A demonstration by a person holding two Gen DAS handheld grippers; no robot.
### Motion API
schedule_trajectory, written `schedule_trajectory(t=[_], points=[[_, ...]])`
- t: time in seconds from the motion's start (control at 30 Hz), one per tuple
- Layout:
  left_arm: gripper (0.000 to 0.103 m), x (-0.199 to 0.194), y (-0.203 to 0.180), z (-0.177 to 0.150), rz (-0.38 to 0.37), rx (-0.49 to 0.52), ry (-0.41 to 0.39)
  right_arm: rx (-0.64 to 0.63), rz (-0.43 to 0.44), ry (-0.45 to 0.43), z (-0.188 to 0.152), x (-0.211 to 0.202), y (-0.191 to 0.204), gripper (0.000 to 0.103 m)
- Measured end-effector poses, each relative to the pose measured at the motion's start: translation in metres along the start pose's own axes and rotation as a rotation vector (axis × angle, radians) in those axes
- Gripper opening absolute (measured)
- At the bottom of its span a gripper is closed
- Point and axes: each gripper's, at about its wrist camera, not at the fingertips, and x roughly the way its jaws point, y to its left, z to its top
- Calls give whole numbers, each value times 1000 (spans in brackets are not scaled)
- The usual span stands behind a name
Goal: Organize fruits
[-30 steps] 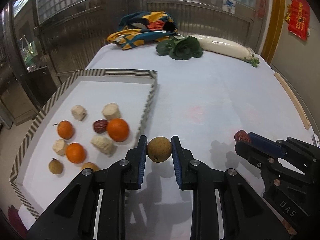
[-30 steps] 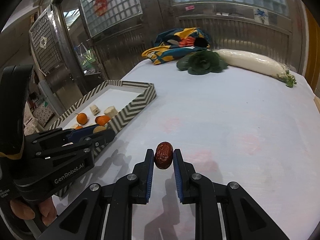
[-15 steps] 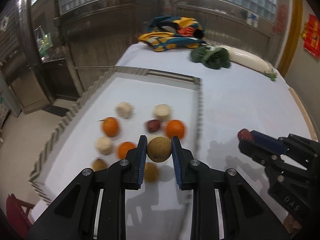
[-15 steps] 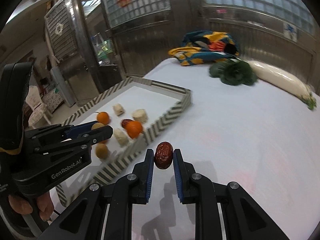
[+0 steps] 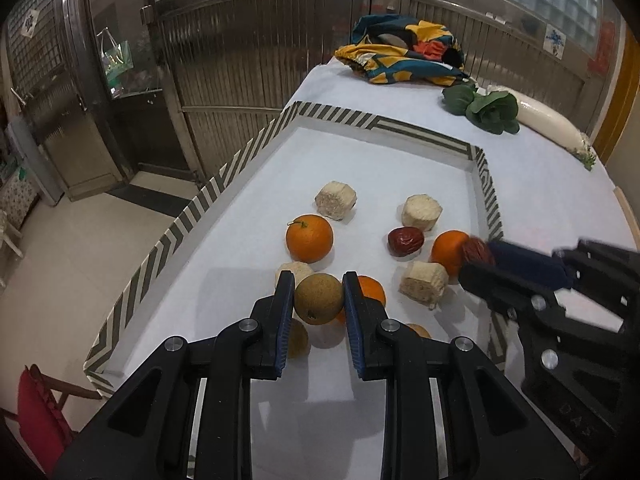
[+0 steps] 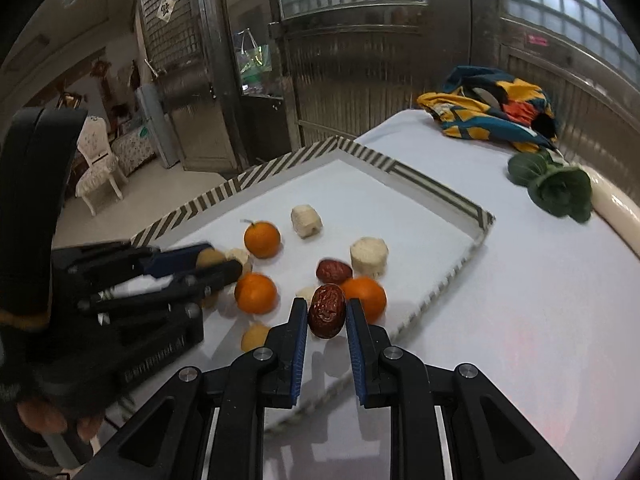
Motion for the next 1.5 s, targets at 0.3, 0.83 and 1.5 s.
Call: schedule_trajectory(t=[0.3,0.83,1.5], points=[[24,5,-1,3,11,5,1,-27,10,25,16,31,-2,19],[54,2,4,2,37,-48,-24,80,55,-1,7,17,-9,24],[59,-44,-17,-4,33,-29,-162,173,-67,-134,-30,-49,-28,27]])
